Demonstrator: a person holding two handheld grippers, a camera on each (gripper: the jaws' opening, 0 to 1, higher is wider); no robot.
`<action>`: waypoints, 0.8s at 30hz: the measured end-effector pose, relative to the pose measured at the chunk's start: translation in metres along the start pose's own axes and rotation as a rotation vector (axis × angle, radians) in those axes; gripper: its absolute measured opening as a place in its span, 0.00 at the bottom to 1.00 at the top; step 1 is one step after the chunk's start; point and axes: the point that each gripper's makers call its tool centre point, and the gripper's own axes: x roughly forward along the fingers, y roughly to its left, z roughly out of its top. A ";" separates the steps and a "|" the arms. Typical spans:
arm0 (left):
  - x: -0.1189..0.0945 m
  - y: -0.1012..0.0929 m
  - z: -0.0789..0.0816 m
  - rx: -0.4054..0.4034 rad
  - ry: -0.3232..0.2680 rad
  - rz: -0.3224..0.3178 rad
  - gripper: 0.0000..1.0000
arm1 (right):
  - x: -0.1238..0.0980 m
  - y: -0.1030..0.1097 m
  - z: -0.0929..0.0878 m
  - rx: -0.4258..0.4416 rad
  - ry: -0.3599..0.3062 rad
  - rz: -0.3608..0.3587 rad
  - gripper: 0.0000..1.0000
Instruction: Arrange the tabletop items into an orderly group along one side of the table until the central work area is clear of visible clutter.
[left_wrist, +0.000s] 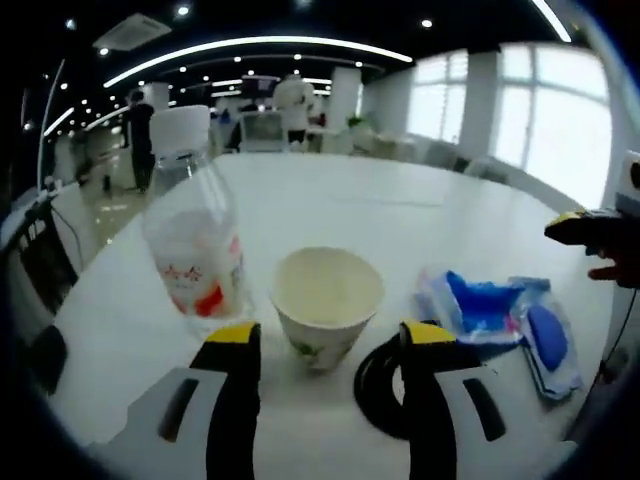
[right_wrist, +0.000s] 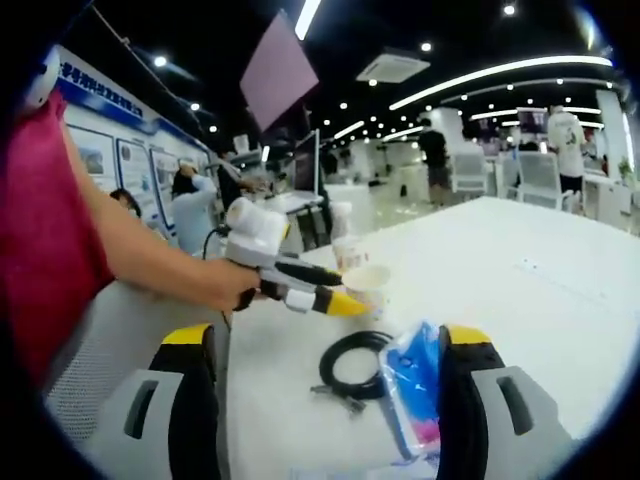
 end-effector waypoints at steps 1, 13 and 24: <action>-0.002 0.000 0.001 -0.002 0.002 -0.003 0.54 | 0.000 0.000 0.000 0.000 0.000 -0.002 0.91; -0.040 -0.030 0.020 0.039 -0.001 -0.110 0.55 | -0.003 0.004 0.008 -0.018 -0.006 -0.016 0.91; -0.072 -0.074 0.011 0.074 0.039 -0.271 0.51 | -0.021 -0.004 0.010 -0.024 -0.004 -0.080 0.90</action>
